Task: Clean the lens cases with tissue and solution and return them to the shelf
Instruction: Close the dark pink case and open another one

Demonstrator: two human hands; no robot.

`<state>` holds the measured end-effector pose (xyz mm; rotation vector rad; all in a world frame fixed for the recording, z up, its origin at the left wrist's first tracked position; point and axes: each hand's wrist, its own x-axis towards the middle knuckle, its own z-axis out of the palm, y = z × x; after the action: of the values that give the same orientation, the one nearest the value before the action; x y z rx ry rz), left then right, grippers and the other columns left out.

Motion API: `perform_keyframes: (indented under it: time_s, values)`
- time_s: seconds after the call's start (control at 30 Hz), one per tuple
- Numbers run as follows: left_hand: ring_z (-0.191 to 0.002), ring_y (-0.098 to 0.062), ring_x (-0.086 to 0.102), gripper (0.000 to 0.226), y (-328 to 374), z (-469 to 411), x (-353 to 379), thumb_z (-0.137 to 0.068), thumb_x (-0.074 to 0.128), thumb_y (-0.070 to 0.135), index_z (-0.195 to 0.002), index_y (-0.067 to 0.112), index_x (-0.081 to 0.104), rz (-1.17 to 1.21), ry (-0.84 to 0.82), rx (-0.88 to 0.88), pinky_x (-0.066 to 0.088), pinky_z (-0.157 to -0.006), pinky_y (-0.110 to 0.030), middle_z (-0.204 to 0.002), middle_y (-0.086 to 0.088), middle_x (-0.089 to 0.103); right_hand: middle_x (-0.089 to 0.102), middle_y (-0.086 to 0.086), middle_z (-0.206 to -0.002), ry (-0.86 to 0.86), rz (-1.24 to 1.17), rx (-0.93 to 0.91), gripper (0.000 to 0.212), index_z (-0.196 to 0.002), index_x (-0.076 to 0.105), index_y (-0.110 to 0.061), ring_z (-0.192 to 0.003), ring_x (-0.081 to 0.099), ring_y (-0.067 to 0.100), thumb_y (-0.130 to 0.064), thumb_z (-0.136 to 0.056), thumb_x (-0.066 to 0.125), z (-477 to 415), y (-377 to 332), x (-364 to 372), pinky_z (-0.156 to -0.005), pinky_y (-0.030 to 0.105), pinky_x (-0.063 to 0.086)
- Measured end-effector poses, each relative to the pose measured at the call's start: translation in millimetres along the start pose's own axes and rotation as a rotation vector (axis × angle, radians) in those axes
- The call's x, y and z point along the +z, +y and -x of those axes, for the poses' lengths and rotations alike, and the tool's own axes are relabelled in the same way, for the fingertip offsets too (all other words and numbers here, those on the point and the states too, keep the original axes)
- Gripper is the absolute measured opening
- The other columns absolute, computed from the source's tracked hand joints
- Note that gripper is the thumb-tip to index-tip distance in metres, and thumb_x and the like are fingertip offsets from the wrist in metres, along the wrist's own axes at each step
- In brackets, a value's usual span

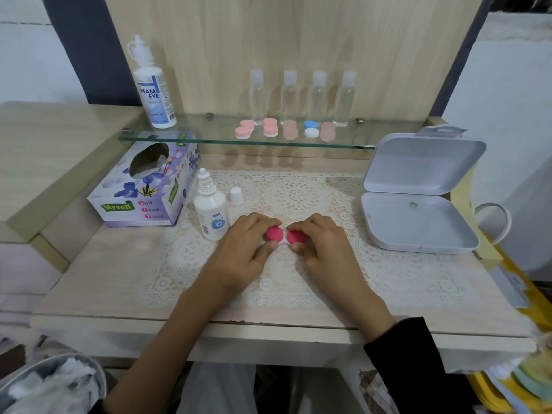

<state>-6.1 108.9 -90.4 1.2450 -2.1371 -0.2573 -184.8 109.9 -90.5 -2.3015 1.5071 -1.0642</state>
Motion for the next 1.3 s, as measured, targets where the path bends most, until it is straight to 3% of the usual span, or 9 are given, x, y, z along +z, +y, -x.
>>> perform_keyframes:
  time_s: [0.07,0.23,0.4,0.5,0.67,0.9,1.23,1.3]
  values:
    - [-0.109,-0.007,0.048,0.046,1,0,-1,-0.09,0.044,0.042,-0.126,0.014,0.056,0.002,-0.001,-0.004,0.032,-0.095,-0.012,-0.117,0.005,0.053,0.06,-0.005,-0.095,-0.001,0.006,0.0,0.026,-0.108,0.069,-0.016,-0.094,0.052,0.017,-0.007,-0.083,0.068,0,0,0,-0.082,0.035,0.038]
    - [-0.108,-0.01,0.049,0.044,0,0,1,-0.091,0.042,0.036,-0.125,0.014,0.057,-0.013,-0.035,0.016,0.038,-0.096,-0.026,-0.116,0.004,0.056,0.06,-0.004,-0.096,-0.013,0.016,0.005,0.027,-0.109,0.069,-0.015,-0.095,0.052,0.018,-0.009,-0.082,0.069,0,0,0,-0.083,0.036,0.039]
    - [-0.104,-0.01,0.049,0.036,2,-1,-2,-0.093,0.047,0.034,-0.12,0.015,0.06,0.017,-0.022,-0.021,0.037,-0.092,-0.023,-0.111,0.005,0.057,0.06,-0.005,-0.096,0.001,0.024,0.001,0.026,-0.108,0.07,-0.016,-0.095,0.052,0.017,-0.009,-0.084,0.068,0,0,0,-0.081,0.032,0.035]
    - [-0.102,-0.011,0.05,0.042,3,-2,-2,-0.091,0.042,0.044,-0.117,0.015,0.06,0.018,-0.019,-0.028,0.037,-0.09,-0.021,-0.108,0.006,0.057,0.06,-0.005,-0.096,-0.006,0.034,0.003,0.026,-0.109,0.069,-0.016,-0.095,0.052,0.017,-0.009,-0.084,0.068,0,0,0,-0.08,0.03,0.031]
    - [-0.099,-0.007,0.049,0.044,4,-3,-2,-0.088,0.041,0.05,-0.111,0.017,0.059,0.029,-0.002,-0.065,0.033,-0.086,-0.009,-0.104,0.008,0.057,0.059,-0.006,-0.096,-0.014,0.03,-0.001,0.027,-0.109,0.069,-0.016,-0.095,0.052,0.017,-0.01,-0.083,0.068,0,-1,-1,-0.081,0.032,0.036]
    - [-0.105,-0.008,0.051,0.026,8,-7,-9,-0.096,0.052,0.021,-0.12,0.014,0.058,0.115,0.054,-0.127,0.034,-0.087,-0.006,-0.115,0.005,0.053,0.06,-0.005,-0.095,-0.001,0.032,-0.008,0.025,-0.108,0.069,-0.016,-0.093,0.053,0.018,-0.01,-0.084,0.067,0,-1,0,-0.081,0.038,0.042]
    - [-0.112,-0.018,0.053,0.033,5,-36,-4,-0.096,0.049,0.005,-0.127,0.009,0.056,0.028,-0.012,-0.162,0.044,-0.095,-0.031,-0.123,-0.004,0.055,0.059,-0.007,-0.092,0.029,0.02,-0.028,0.025,-0.103,0.07,-0.017,-0.088,0.053,0.017,-0.007,-0.081,0.065,1,-1,0,-0.077,0.04,0.043]
    - [-0.114,-0.018,0.052,0.033,3,-40,-1,-0.095,0.05,0.005,-0.127,0.009,0.056,0.006,-0.029,-0.163,0.042,-0.095,-0.027,-0.123,-0.005,0.056,0.06,-0.007,-0.092,0.025,0.021,-0.026,0.025,-0.104,0.07,-0.017,-0.089,0.053,0.017,-0.007,-0.081,0.065,2,-1,0,-0.077,0.038,0.041]
